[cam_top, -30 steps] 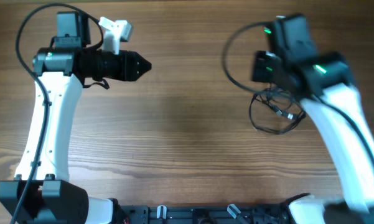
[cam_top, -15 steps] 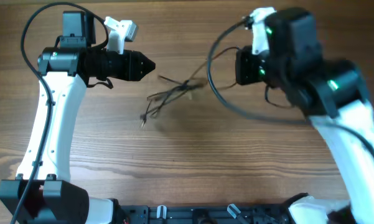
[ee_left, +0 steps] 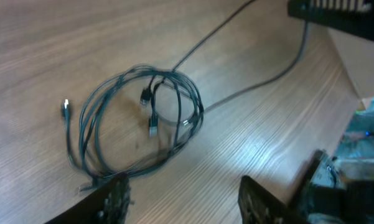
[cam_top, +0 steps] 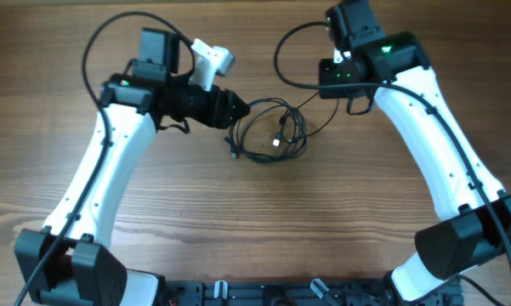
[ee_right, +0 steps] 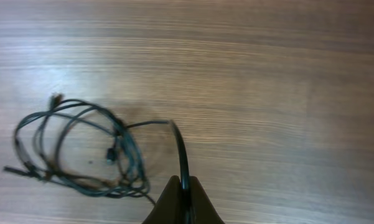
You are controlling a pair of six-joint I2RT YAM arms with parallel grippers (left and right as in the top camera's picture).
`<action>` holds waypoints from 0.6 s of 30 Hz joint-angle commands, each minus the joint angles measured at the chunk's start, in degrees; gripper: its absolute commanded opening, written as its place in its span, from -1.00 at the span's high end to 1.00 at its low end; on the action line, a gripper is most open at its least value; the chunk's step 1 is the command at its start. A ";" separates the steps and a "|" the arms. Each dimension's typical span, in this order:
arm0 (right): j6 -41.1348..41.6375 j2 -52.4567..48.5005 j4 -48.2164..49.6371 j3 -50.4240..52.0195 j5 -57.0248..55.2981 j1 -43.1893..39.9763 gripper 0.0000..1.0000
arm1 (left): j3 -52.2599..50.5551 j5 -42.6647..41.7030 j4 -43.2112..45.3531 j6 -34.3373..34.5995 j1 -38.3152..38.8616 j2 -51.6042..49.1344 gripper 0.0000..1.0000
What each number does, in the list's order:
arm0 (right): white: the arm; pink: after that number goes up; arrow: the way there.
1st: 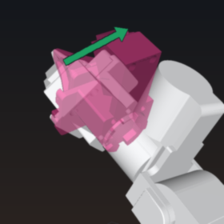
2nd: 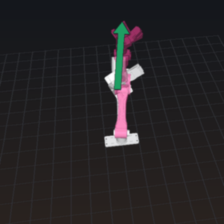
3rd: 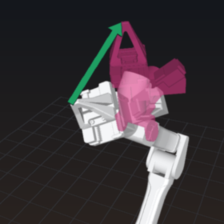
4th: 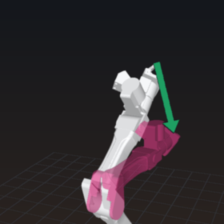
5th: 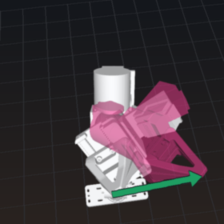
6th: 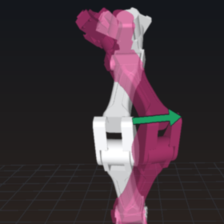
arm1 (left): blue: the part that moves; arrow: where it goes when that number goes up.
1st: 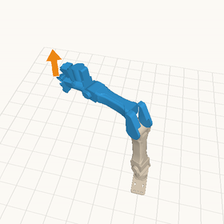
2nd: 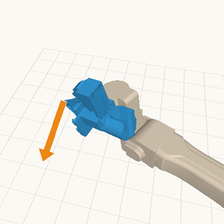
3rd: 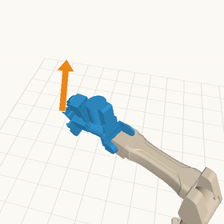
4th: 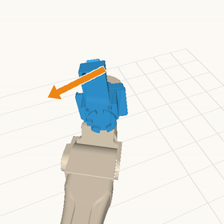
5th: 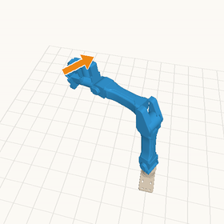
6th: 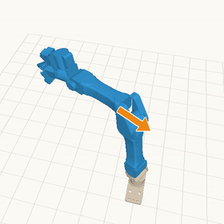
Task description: Untangle cables
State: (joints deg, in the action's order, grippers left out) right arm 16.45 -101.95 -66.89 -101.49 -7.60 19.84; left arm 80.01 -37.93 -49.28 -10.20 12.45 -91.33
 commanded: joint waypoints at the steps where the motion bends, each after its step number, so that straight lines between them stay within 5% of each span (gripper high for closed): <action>1: 0.09 -0.83 -1.20 -0.15 -1.42 -1.33 0.91 | -6.88 0.96 7.26 0.15 0.85 -0.81 -0.18; 5: 0.22 -0.83 -1.86 -0.15 -1.27 -1.33 0.91 | -12.26 9.73 15.91 0.37 0.85 -3.17 -0.21; 10: 0.28 -0.83 -1.53 -0.15 1.44 -1.33 0.91 | -12.50 8.63 19.85 0.35 2.38 -12.35 -0.22; 14: 0.26 -0.83 -1.60 -0.15 1.44 -1.38 0.91 | -12.50 7.37 24.04 0.85 5.57 -18.38 0.01; 15: 0.26 -0.83 -1.60 -0.15 1.44 -1.38 0.91 | -12.50 7.41 24.48 1.11 5.86 -18.62 0.08; 16: 0.26 -0.83 -1.62 -0.15 1.44 -1.38 0.91 | -12.50 7.45 25.11 1.66 6.03 -18.62 0.60; 17: 0.26 -0.83 -1.62 -0.15 1.42 -1.40 0.91 | -12.50 7.45 25.40 1.66 6.03 -18.62 0.92; 18: 0.28 -0.83 -1.60 -0.15 1.44 -1.38 0.91 | -12.50 7.54 25.83 1.92 6.03 -18.62 0.92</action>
State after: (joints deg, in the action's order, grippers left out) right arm 16.43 -101.97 -68.60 -101.49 -6.63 18.33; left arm 67.81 -29.52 -24.23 -8.97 18.31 -109.60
